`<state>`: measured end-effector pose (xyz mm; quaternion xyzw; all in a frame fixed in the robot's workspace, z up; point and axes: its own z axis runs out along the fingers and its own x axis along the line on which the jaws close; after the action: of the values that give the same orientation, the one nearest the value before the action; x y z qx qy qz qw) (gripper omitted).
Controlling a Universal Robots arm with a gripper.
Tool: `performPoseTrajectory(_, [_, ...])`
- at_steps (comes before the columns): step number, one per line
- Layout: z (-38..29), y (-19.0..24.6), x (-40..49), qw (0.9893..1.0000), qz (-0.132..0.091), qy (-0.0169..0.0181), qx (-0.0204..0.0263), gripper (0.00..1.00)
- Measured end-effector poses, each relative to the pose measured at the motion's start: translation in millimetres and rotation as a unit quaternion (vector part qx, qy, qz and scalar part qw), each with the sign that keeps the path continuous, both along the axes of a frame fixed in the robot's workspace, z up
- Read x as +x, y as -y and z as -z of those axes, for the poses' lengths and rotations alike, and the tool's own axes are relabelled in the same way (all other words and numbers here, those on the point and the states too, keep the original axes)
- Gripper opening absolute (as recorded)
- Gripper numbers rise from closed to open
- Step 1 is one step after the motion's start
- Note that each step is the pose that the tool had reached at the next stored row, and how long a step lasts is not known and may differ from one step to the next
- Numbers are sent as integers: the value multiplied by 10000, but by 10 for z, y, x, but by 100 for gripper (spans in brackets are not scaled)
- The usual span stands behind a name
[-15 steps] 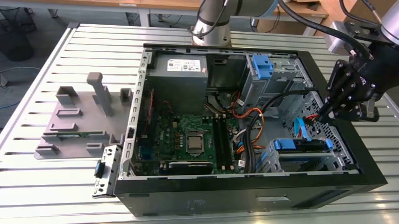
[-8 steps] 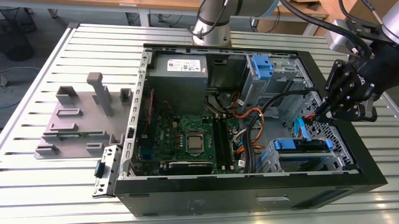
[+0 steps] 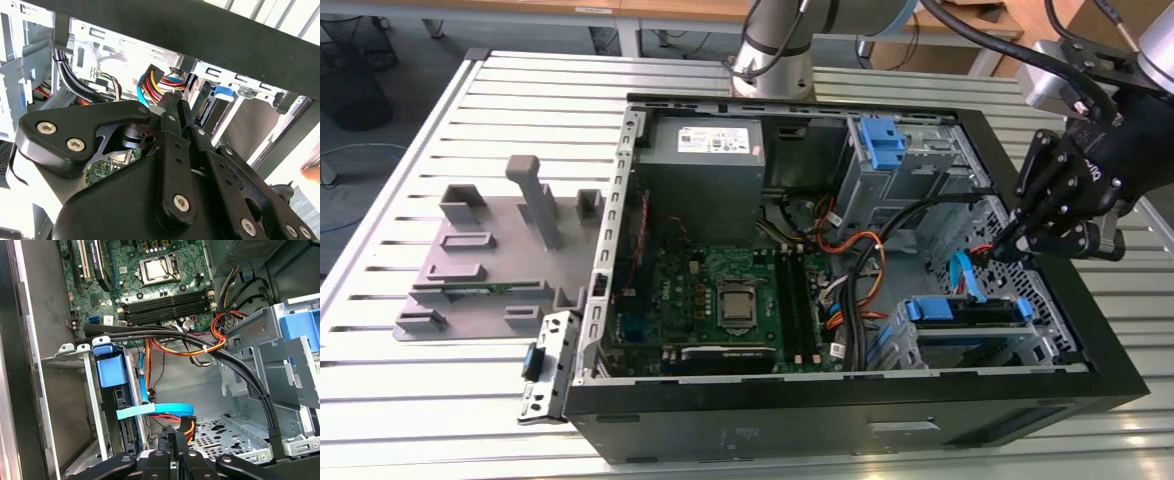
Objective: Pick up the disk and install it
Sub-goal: 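Insert the second disk wire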
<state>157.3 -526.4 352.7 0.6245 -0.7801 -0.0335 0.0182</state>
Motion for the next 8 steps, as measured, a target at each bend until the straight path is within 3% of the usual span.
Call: performPoseTrajectory(8, [0, 0, 0, 10000, 0, -32, 0, 16])
